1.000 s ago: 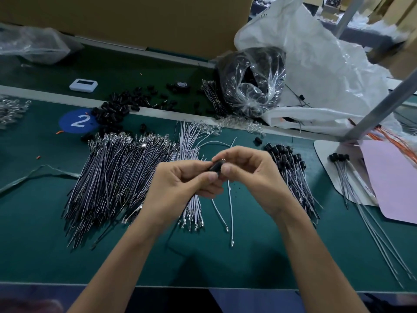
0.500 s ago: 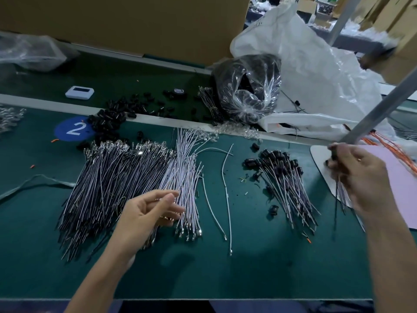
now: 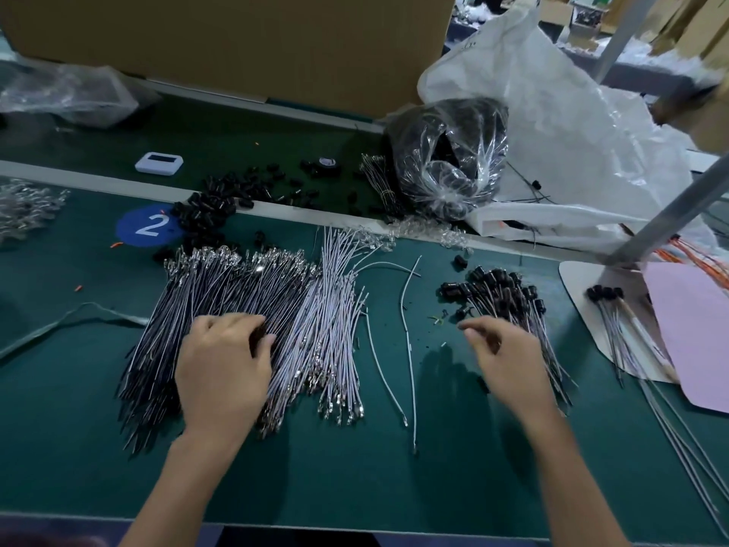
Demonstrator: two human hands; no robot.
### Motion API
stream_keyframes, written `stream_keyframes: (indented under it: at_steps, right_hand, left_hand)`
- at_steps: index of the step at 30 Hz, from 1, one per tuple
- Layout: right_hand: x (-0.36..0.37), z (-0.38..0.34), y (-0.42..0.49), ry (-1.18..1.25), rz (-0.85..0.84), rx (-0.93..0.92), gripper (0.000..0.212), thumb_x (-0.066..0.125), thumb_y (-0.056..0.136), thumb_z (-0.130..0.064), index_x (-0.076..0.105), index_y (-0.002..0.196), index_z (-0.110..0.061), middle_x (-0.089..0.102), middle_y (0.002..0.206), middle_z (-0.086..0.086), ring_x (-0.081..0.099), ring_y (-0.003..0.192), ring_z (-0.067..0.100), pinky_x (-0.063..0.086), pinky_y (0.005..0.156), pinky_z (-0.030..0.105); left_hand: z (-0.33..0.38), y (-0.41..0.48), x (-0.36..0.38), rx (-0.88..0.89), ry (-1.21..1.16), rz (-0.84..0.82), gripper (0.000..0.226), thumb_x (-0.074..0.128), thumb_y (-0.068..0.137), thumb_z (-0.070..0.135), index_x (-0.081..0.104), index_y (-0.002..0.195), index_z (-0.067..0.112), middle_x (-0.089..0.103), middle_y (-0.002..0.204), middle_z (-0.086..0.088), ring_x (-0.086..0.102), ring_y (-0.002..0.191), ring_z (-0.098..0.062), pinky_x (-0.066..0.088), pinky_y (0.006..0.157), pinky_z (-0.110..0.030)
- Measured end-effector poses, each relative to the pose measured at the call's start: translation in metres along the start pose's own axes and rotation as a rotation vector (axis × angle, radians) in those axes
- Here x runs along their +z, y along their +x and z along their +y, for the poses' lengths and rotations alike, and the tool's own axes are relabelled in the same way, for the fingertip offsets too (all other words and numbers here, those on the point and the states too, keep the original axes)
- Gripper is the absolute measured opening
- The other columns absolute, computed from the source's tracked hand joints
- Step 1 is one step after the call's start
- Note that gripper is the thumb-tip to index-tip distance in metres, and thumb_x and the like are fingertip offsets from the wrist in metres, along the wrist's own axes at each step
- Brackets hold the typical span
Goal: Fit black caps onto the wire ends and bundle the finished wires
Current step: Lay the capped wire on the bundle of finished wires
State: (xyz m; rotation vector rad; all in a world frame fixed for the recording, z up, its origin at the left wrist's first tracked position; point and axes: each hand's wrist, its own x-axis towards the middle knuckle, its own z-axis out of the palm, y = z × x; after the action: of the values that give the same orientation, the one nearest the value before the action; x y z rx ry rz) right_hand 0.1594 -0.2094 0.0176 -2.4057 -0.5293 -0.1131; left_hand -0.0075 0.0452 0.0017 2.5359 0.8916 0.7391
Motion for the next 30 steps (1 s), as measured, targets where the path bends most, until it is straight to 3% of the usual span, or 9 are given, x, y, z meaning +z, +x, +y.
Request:
stream_keyframes:
  at_steps: [2, 6, 9, 12, 15, 20, 23, 26, 30]
  right_hand:
    - [0.009, -0.005, -0.018, 0.084, 0.003, 0.012, 0.017, 0.065, 0.090, -0.003, 0.075, 0.094, -0.016, 0.072, 0.086, -0.007, 0.061, 0.072, -0.004, 0.040, 0.067, 0.000]
    - [0.014, -0.011, -0.049, 0.198, 0.012, 0.026, 0.022, 0.067, 0.088, -0.004, 0.074, 0.087, -0.024, 0.070, 0.082, -0.018, 0.064, 0.076, 0.000, 0.043, 0.067, 0.004]
    - [0.008, -0.013, -0.061, 0.243, 0.030, 0.048, 0.023, 0.067, 0.089, -0.005, 0.075, 0.086, -0.027, 0.070, 0.078, -0.022, 0.064, 0.076, 0.002, 0.044, 0.065, 0.006]
    - [0.001, -0.015, -0.067, 0.277, 0.030, 0.065, 0.025, 0.067, 0.089, -0.006, 0.075, 0.084, -0.029, 0.069, 0.079, -0.023, 0.064, 0.077, 0.004, 0.045, 0.064, 0.009]
    - [0.000, -0.019, -0.069, 0.296, 0.022, 0.064, 0.025, 0.067, 0.089, -0.006, 0.075, 0.084, -0.029, 0.070, 0.080, -0.022, 0.064, 0.077, 0.005, 0.044, 0.063, 0.008]
    - [0.015, -0.034, -0.066, 0.242, -0.028, 0.065, 0.019, 0.068, 0.089, -0.009, 0.075, 0.086, -0.027, 0.070, 0.077, -0.019, 0.064, 0.075, 0.002, 0.044, 0.064, 0.008]
    - [0.034, -0.048, -0.061, 0.143, -0.089, 0.073, 0.004, 0.072, 0.088, -0.019, 0.074, 0.088, -0.021, 0.068, 0.080, -0.014, 0.062, 0.075, 0.003, 0.049, 0.070, 0.015]
    - [0.049, -0.064, -0.057, -0.115, -0.117, 0.076, 0.022, 0.071, 0.085, -0.040, 0.071, 0.097, -0.022, 0.060, 0.092, -0.008, 0.058, 0.090, 0.013, 0.049, 0.078, 0.029]
    - [0.062, -0.083, -0.059, -0.269, -0.080, 0.015, 0.018, 0.061, 0.092, -0.037, 0.067, 0.090, -0.021, 0.054, 0.089, -0.009, 0.053, 0.094, 0.014, 0.037, 0.065, 0.025]
  left_hand:
    - [-0.001, 0.010, 0.001, -0.032, 0.071, -0.049, 0.030, 0.077, 0.082, 0.021, 0.072, 0.108, 0.005, 0.073, 0.094, -0.011, 0.061, 0.089, -0.032, 0.049, 0.080, -0.045]
    - [0.005, 0.024, -0.004, -0.155, -0.046, -0.128, 0.019, 0.077, 0.082, 0.021, 0.072, 0.100, 0.014, 0.071, 0.078, 0.002, 0.064, 0.080, -0.025, 0.052, 0.082, -0.044]
    - [0.006, 0.026, -0.006, -0.227, -0.120, -0.081, 0.009, 0.077, 0.082, 0.018, 0.070, 0.087, 0.019, 0.067, 0.072, 0.007, 0.062, 0.069, -0.016, 0.052, 0.063, -0.032]
    - [0.006, 0.024, -0.008, -0.250, -0.148, -0.036, 0.008, 0.076, 0.082, 0.016, 0.070, 0.081, 0.021, 0.064, 0.069, 0.010, 0.054, 0.059, -0.008, 0.033, 0.049, -0.017]
    - [0.005, 0.025, -0.010, -0.265, -0.181, -0.022, 0.007, 0.074, 0.085, 0.014, 0.070, 0.083, 0.020, 0.066, 0.072, 0.007, 0.053, 0.056, -0.007, 0.031, 0.049, -0.016]
    - [0.008, 0.024, -0.020, -0.150, -0.247, 0.114, 0.013, 0.065, 0.090, 0.007, 0.067, 0.103, 0.009, 0.063, 0.085, -0.003, 0.061, 0.069, -0.019, 0.050, 0.068, -0.032]
    - [0.016, 0.021, -0.026, -0.204, -0.592, 0.164, 0.017, 0.060, 0.094, 0.006, 0.068, 0.106, 0.014, 0.064, 0.097, -0.002, 0.069, 0.066, -0.010, 0.058, 0.069, -0.024]
    - [0.030, 0.011, -0.028, -0.420, -1.081, 0.129, 0.015, 0.059, 0.094, 0.005, 0.069, 0.095, 0.016, 0.073, 0.092, 0.002, 0.073, 0.075, -0.013, 0.056, 0.065, -0.017]
    - [0.040, -0.003, -0.024, -0.532, -1.241, 0.013, 0.009, 0.062, 0.091, 0.006, 0.070, 0.092, 0.010, 0.074, 0.082, 0.001, 0.074, 0.074, -0.020, 0.057, 0.062, -0.019]
